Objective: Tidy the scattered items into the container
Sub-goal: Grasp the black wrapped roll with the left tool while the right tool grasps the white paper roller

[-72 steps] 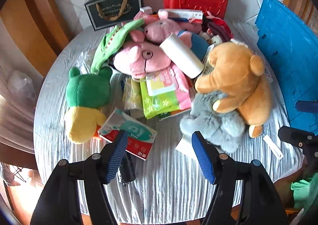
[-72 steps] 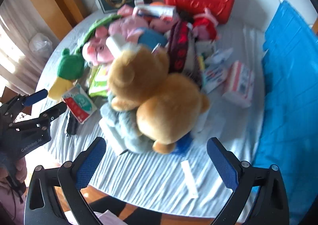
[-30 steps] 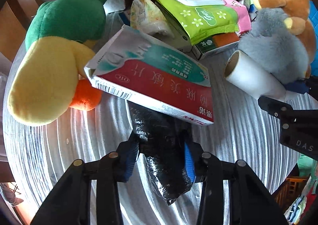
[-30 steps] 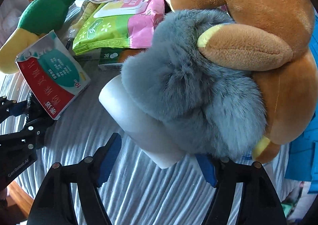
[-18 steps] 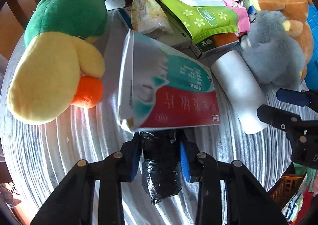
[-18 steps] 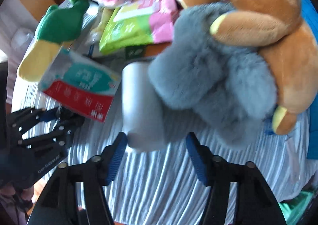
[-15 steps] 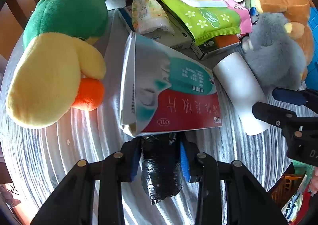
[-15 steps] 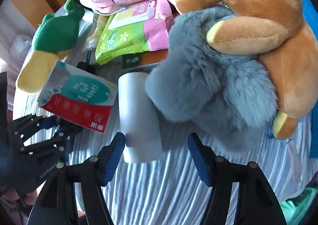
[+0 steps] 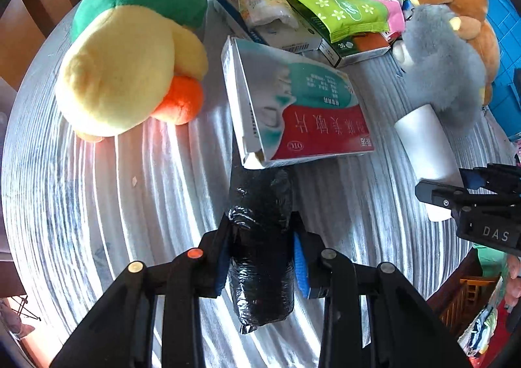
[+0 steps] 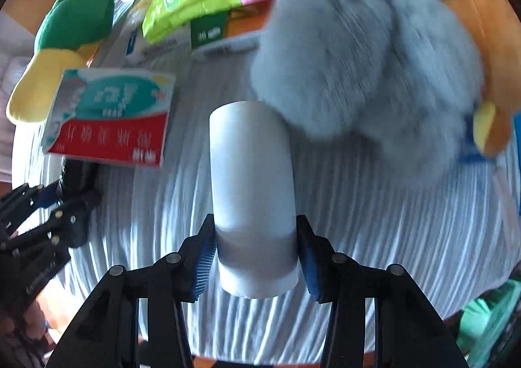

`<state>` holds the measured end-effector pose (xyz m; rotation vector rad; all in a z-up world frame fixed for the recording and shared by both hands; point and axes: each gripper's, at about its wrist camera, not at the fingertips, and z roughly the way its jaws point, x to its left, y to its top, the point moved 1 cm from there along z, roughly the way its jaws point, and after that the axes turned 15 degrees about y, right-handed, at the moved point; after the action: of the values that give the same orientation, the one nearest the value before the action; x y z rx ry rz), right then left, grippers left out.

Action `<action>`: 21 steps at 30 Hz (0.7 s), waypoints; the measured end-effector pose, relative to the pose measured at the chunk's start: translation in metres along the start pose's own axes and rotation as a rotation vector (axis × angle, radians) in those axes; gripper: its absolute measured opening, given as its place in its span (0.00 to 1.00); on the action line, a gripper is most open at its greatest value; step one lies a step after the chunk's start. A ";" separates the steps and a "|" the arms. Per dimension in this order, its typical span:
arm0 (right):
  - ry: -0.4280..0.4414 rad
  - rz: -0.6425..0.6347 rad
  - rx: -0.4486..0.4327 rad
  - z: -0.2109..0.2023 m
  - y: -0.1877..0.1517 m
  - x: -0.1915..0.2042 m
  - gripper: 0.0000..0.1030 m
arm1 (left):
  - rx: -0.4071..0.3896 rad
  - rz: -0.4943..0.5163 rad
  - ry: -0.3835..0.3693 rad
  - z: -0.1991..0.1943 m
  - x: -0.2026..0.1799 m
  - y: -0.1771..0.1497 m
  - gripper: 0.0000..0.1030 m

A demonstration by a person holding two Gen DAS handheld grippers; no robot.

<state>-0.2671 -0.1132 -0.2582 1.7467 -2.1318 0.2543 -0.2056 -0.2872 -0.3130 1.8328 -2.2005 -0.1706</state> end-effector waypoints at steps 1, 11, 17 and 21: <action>0.004 0.003 0.001 0.000 -0.005 -0.002 0.45 | 0.000 -0.010 0.002 0.001 0.002 -0.001 0.31; -0.029 0.019 -0.039 0.011 -0.001 -0.011 0.50 | -0.035 -0.034 0.047 0.015 0.007 0.013 0.30; -0.044 -0.001 -0.059 0.014 -0.011 -0.004 0.45 | -0.030 -0.032 0.013 0.002 0.021 -0.011 0.29; -0.043 -0.138 -0.052 0.006 -0.020 0.011 0.44 | -0.059 -0.013 0.002 -0.024 0.028 -0.028 0.29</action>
<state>-0.2501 -0.1296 -0.2614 1.8741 -2.0172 0.1238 -0.1765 -0.3179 -0.2936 1.8161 -2.1589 -0.2337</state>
